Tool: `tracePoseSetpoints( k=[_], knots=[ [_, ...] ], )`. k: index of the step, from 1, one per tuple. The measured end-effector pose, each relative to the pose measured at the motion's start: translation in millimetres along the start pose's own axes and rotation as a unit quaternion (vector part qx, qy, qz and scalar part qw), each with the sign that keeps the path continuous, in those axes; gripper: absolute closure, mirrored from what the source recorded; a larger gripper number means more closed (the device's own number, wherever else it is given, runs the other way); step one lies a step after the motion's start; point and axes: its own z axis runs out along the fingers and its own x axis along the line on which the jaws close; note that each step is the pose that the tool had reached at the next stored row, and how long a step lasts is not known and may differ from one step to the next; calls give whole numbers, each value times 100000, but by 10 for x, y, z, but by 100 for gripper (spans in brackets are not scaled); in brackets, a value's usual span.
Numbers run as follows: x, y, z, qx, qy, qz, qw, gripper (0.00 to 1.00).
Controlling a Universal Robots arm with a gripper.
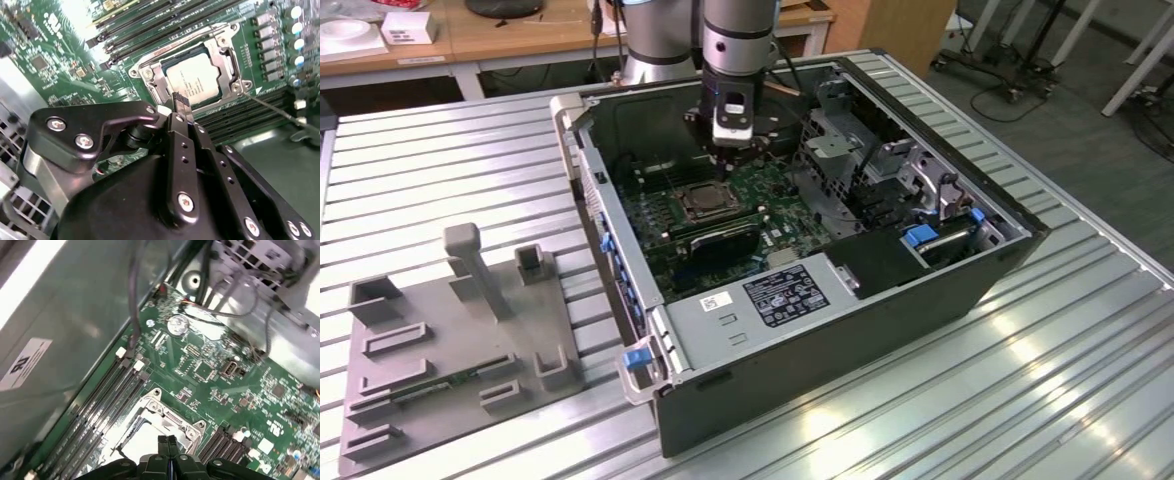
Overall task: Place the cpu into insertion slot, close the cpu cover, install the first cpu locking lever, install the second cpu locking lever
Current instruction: 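Close the cpu cover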
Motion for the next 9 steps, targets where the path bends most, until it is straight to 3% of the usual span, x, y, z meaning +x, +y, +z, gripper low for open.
tracePoseSetpoints(
  k=[5, 9],
  knots=[
    [0, 0, 6, 28, 78, -4575, 99895, 89],
    [0, 0, 13, 47, 144, -8248, 99659, 89]
  ],
)
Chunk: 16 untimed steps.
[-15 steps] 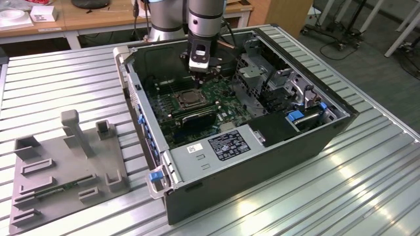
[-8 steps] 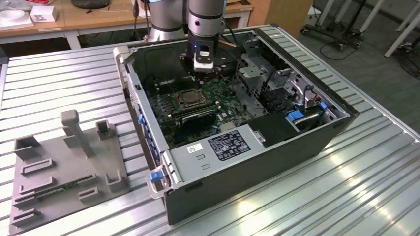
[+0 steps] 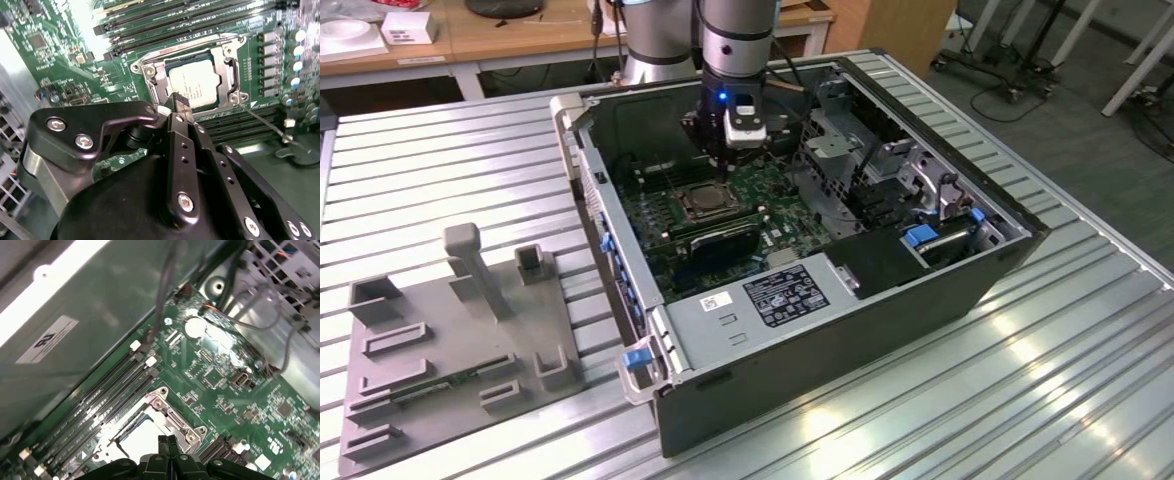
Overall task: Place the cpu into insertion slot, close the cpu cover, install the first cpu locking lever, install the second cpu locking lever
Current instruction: 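Close the cpu cover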
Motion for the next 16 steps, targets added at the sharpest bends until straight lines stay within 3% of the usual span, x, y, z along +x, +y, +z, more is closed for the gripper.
tracePoseSetpoints(
  k=[3, 11, 13, 16],
  knots=[
    [0, 0, 2, 26, 38, -2520, 99968, 89],
    [0, 0, 3, 39, 35, -3026, 99954, 89],
    [0, -1, 6, 43, 66, -4697, 99890, 89],
    [0, 0, 10, 63, 113, -7473, 99720, 89]
  ],
)
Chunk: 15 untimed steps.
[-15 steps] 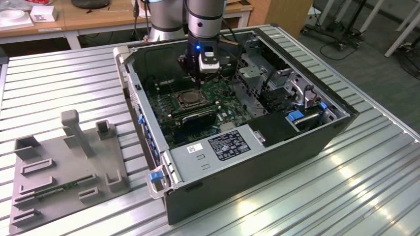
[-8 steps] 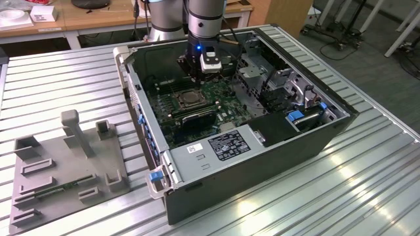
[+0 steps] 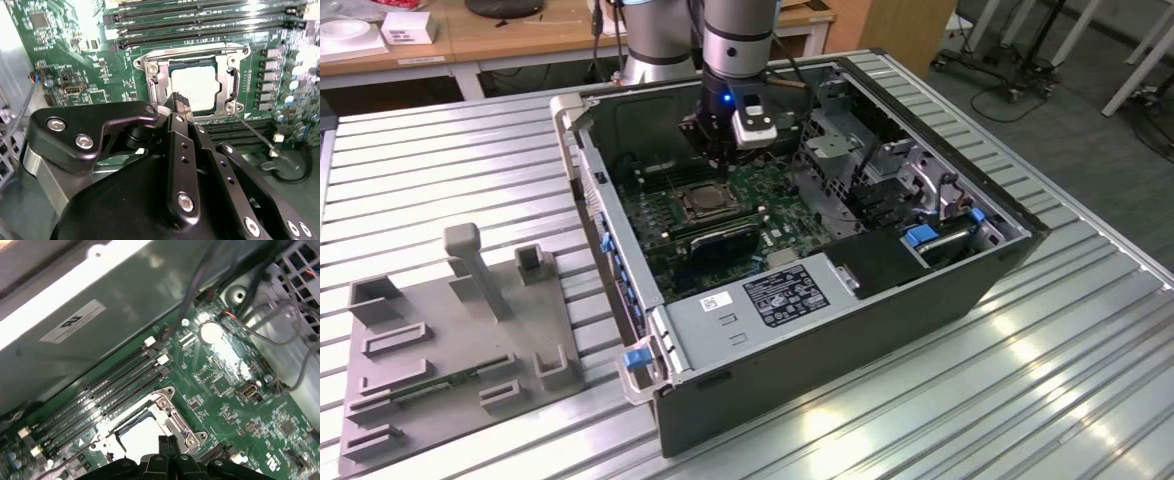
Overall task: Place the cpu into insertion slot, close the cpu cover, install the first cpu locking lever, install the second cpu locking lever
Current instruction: 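Close the cpu cover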
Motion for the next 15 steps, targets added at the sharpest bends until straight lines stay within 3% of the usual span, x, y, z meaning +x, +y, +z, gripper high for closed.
tracePoseSetpoints(
  k=[3, 7, 10, 15],
  knots=[
    [0, 0, 5, 19, 43, -2692, 99964, 89],
    [0, 0, 10, 45, 104, -6376, 99796, 89],
    [0, 0, 12, 41, 150, -9048, 99590, 89],
    [0, 0, 15, -25, 228, -13298, 99112, 89]
  ],
)
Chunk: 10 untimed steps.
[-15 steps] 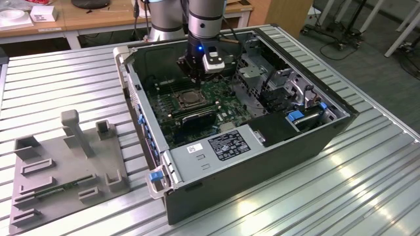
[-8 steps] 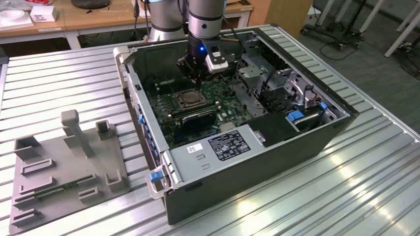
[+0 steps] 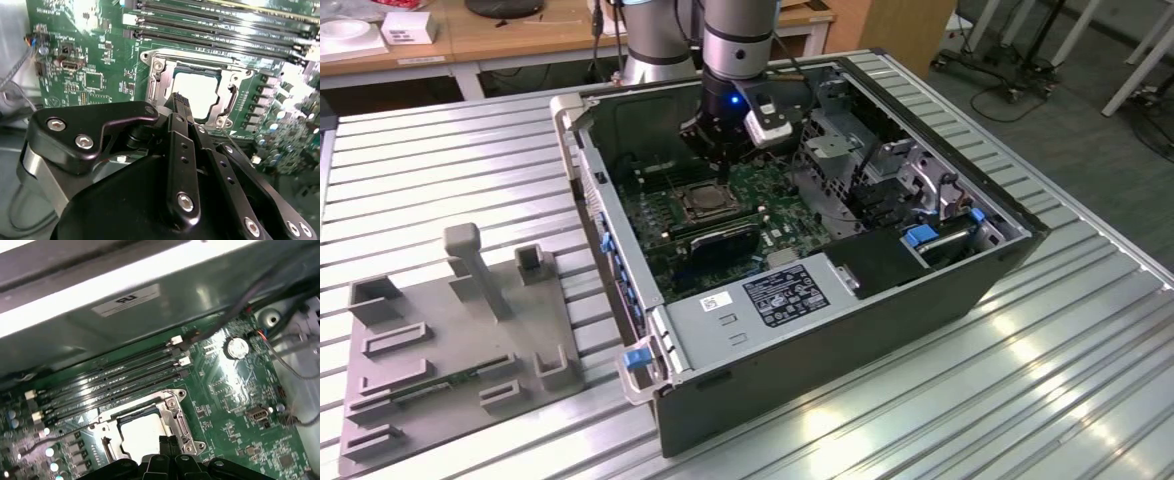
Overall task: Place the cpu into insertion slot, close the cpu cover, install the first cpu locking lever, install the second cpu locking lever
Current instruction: 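Close the cpu cover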
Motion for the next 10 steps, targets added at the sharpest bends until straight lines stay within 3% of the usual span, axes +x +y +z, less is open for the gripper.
tracePoseSetpoints(
  k=[5, 10],
  knots=[
    [0, 0, 1, -171, 59, -3876, 99925, 89],
    [0, 0, 3, -368, 148, -7684, 99704, 89]
  ],
)
